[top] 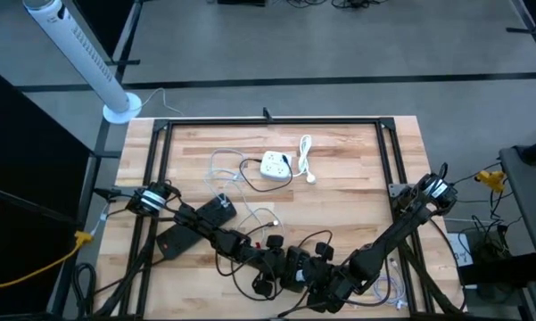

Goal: Insert USB
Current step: Insert the white charger adapter into the bottom black outlet extension

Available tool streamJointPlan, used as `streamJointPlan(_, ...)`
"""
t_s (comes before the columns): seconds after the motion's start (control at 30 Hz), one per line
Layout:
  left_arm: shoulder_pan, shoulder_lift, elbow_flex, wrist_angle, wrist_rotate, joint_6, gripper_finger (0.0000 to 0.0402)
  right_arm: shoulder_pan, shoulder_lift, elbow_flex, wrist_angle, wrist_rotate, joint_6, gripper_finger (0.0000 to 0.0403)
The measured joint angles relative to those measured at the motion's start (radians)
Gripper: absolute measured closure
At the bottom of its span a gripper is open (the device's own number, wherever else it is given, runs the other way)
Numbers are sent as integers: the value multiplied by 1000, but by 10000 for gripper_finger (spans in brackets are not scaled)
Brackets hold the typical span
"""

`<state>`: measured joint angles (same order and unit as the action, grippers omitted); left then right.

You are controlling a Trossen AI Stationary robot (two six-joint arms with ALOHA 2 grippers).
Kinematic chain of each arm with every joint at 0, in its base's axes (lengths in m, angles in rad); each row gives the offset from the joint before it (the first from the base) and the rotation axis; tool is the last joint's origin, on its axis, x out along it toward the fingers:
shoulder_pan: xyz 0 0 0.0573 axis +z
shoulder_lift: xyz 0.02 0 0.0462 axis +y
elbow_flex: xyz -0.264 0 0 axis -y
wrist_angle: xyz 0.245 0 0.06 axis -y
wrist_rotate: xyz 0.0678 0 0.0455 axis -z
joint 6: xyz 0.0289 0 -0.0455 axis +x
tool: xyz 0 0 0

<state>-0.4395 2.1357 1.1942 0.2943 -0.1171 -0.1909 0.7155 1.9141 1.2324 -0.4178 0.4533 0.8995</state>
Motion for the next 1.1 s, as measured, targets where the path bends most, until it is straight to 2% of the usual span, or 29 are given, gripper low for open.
streamJointPlan(0.83, -2, 0, 0, -16, -8, -31, 293, -15, 47, -1, 8, 89, -48, 258)
streamJointPlan(1.1, -2, -13, 0, -45, -4, -21, 297, -12, 47, 18, -4, 86, -122, 258)
